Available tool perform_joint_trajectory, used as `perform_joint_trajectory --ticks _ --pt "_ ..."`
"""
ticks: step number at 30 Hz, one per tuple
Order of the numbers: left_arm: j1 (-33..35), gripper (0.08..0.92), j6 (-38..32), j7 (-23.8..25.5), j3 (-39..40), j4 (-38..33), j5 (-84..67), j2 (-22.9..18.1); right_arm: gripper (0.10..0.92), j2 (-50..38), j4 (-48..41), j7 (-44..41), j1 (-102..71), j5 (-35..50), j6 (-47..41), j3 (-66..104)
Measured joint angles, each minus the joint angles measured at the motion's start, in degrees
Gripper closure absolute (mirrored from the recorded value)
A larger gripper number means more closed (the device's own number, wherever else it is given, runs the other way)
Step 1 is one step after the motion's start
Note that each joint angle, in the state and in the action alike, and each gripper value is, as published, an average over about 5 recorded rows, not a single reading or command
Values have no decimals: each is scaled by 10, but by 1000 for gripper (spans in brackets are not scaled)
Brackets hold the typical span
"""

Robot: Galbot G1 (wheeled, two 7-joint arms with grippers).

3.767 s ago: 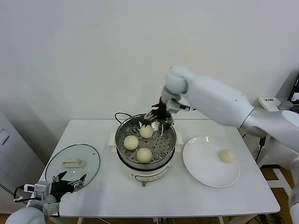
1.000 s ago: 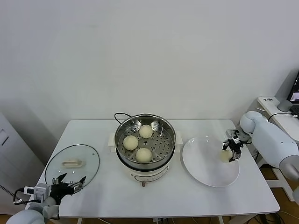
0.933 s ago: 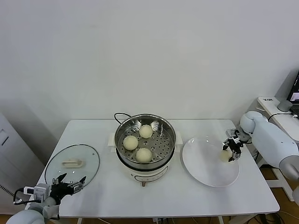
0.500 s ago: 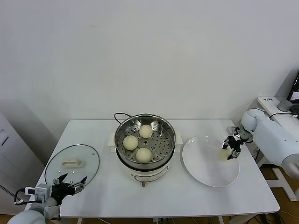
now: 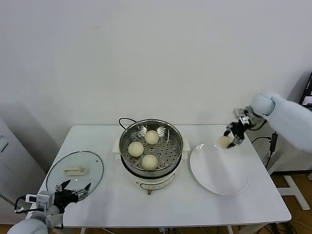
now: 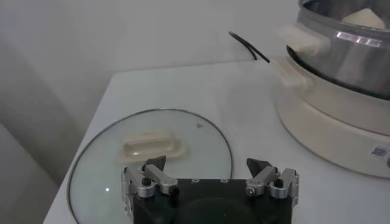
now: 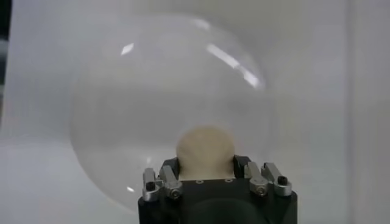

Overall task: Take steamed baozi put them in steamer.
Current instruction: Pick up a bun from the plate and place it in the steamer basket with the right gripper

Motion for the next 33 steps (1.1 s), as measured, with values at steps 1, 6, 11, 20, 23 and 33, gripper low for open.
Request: perform_joint_trajectory --ticks 1,6,11,20,23,33 --pt "0 177 0 0 0 0 0 0 482 1 12 5 16 17 -12 -15" --pt "-2 177 2 -1 1 -1 0 2 482 13 62 33 83 90 -67 -76" --pt "-3 177 2 -1 2 -1 0 3 482 34 92 64 128 148 -115 -113" --pt "-5 177 2 -1 3 0 0 2 482 88 122 109 160 225 -177 -146" --pt "-3 177 1 -1 3 0 0 2 482 105 130 124 162 246 -192 -154" --pt "-2 177 1 0 2 -2 0 0 482 147 152 170 144 288 -233 -165"
